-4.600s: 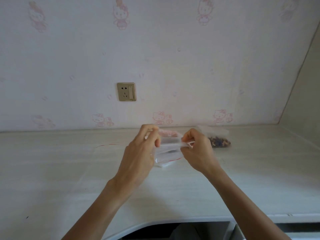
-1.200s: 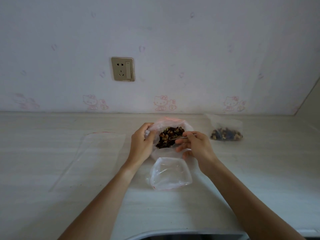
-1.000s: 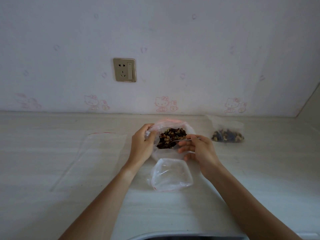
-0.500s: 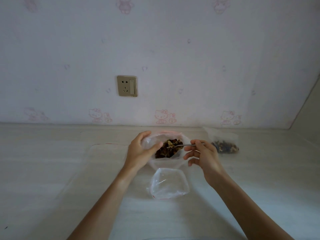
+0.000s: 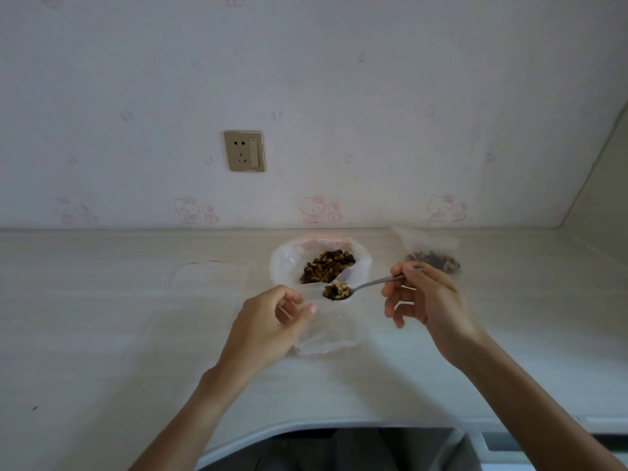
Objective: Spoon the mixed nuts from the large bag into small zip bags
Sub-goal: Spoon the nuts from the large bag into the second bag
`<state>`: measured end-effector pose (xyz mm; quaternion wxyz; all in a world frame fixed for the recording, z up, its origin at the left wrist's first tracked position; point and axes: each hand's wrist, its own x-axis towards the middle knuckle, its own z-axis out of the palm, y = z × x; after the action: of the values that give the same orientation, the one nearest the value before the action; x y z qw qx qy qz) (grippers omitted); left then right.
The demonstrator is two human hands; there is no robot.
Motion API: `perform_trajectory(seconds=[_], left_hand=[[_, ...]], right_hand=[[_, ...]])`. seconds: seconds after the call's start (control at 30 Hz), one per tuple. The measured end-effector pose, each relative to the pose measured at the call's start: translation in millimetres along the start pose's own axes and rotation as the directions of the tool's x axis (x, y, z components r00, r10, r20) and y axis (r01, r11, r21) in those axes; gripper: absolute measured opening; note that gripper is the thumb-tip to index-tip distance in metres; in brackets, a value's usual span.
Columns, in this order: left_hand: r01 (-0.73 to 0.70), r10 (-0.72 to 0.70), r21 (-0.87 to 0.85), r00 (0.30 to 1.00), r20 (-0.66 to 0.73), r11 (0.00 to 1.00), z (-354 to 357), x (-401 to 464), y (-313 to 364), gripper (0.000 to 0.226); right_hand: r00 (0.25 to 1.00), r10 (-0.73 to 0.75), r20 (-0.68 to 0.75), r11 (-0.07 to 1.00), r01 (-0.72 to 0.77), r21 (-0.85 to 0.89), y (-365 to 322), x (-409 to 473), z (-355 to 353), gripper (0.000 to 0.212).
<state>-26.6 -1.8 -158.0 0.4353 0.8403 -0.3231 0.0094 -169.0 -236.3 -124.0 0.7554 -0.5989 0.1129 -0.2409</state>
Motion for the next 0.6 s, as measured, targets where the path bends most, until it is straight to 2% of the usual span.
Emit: perform_trajectory(seconds=[0.1, 0.23, 0.37, 0.47, 0.5, 0.53, 0.6], left_hand=[[0.01, -0.014, 0.123, 0.999, 0.036, 0.992, 7.3, -4.1, 3.1, 0.022], [0.014, -0.028, 0.189, 0.997, 0.069, 0.982, 10.4, 5.2, 7.2, 0.015], [-0.002, -0.018, 0.195, 0.995, 0.1, 0.981, 5.7, 16.5, 7.5, 0.014], [-0.033, 0.012, 0.221, 0.995, 0.098, 0.975, 4.6, 19.7, 6.2, 0.013], [-0.049, 0.027, 0.23, 0.995, 0.1, 0.972, 4.6, 19.5, 6.1, 0.012], [-0.067, 0.043, 0.237, 0.994, 0.104, 0.969, 4.5, 19.0, 6.2, 0.012], [-0.095, 0.07, 0.242, 0.991, 0.11, 0.966, 3.2, 19.0, 6.5, 0.012]], right_hand=[[0.999, 0.028, 0.042, 0.997, -0.025, -0.072, 2.4, -11.2, -4.2, 0.026], [0.988, -0.019, 0.156, 0.926, 0.077, -0.37, 2.0, -19.7, -1.9, 0.026], [0.924, -0.088, 0.372, 0.664, 0.333, -0.67, -8.7, -27.4, -1.8, 0.024], [0.856, -0.096, 0.508, 0.398, 0.501, -0.769, -19.0, -28.0, -0.2, 0.022], [0.842, -0.098, 0.53, 0.359, 0.527, -0.77, -21.5, -27.7, 1.5, 0.022], [0.835, -0.109, 0.539, 0.369, 0.538, -0.758, -23.5, -27.2, 2.8, 0.021], [0.837, -0.142, 0.529, 0.48, 0.526, -0.702, -26.7, -25.9, 3.6, 0.022]])
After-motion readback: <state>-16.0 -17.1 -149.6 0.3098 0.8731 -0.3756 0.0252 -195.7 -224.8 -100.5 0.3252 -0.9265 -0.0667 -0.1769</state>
